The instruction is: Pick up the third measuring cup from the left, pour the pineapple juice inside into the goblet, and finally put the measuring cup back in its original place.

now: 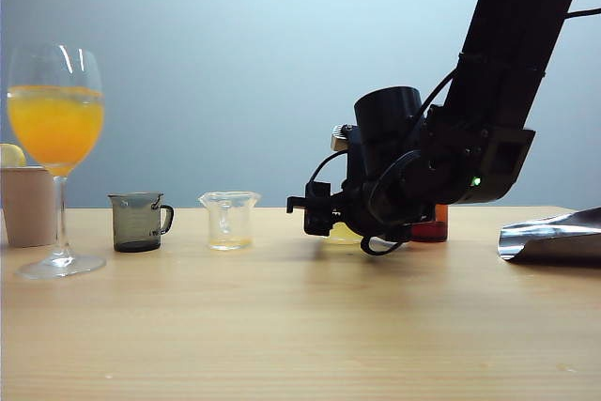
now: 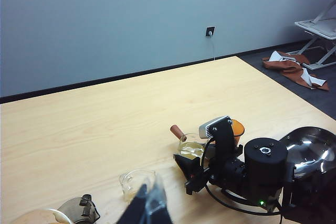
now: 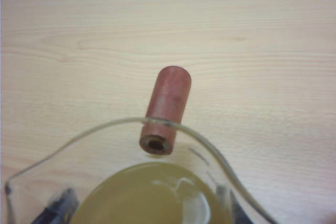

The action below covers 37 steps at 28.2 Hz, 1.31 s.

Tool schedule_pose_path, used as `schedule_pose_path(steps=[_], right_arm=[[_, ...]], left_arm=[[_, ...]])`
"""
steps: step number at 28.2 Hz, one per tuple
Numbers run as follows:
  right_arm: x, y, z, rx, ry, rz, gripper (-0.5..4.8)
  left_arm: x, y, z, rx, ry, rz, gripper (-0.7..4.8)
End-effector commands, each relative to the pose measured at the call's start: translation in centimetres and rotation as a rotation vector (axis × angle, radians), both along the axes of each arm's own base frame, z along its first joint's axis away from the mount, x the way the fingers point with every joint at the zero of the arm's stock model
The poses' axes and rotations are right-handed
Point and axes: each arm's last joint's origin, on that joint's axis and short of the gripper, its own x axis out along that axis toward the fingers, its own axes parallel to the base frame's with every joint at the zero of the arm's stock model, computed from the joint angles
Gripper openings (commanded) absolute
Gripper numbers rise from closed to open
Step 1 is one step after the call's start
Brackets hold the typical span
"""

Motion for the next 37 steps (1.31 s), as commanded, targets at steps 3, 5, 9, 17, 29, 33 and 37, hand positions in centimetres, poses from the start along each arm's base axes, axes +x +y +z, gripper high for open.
schedule_pose_path(steps=[3,5,9,17,29,33,37], right_arm=[[-0.2,0.2,1.0,-0.004,-0.01,0.032,0.08],[-0.2,0.2,1.7,-0.004,-0.025,0.035,0.08],[-0.3,0.2,3.7,0.009,-0.07,0.054,0.08],[-0.7,0.1,6.3,0.02,-0.098,0.08,0.07],[-2.7,-0.7,13.8,0.067,-0.16,0.218,-0.01],[-3.5,-0.8,15.9,0.087,-0.175,0.299,-0.01],[-3.1,-0.3,17.4,0.08,-0.126,0.381,-0.01]], left_arm=[[-0.1,0.1,0.3,-0.005,-0.021,-0.003,-0.06],[-0.1,0.1,0.3,-0.005,-0.021,-0.003,-0.06],[-0.1,0.1,0.3,-0.005,-0.021,-0.003,-0.06],[-0.1,0.1,0.3,-0.005,-0.021,-0.003,-0.06],[-0.1,0.2,0.2,0.006,-0.011,0.045,-0.06],[-0.1,0.3,0.1,0.016,0.003,0.072,-0.06],[-0.1,0.3,0.0,0.02,0.01,0.072,-0.06]])
